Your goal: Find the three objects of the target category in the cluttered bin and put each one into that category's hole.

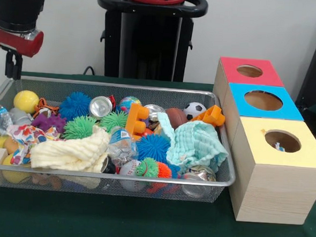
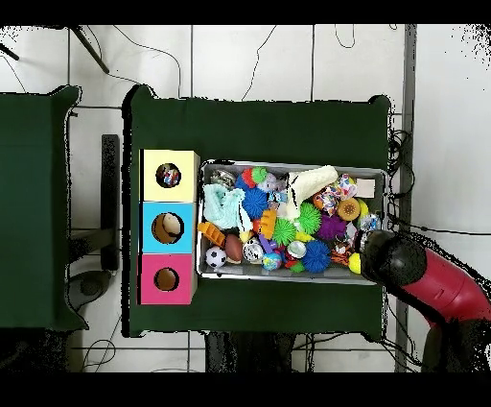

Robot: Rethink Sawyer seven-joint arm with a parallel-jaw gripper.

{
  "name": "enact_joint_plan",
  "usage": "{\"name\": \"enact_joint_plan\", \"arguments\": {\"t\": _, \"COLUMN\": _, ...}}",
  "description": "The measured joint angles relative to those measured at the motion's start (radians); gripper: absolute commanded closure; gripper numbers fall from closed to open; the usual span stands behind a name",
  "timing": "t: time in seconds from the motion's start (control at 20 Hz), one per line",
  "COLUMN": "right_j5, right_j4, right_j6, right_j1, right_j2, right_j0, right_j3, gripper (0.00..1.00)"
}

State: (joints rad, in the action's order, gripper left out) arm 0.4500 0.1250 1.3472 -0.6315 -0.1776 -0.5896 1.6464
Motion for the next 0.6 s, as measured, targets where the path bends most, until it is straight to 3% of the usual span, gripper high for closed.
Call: {"name": "enact_joint_plan", "arguments": {"t": 0.6, "right_j5": -0.048, "right_j4": 0.000, "right_j6": 0.000, "right_j1": 0.006, "right_j2": 0.003, "right_j0": -0.002, "right_j3": -0.001, "gripper": 1.00}}
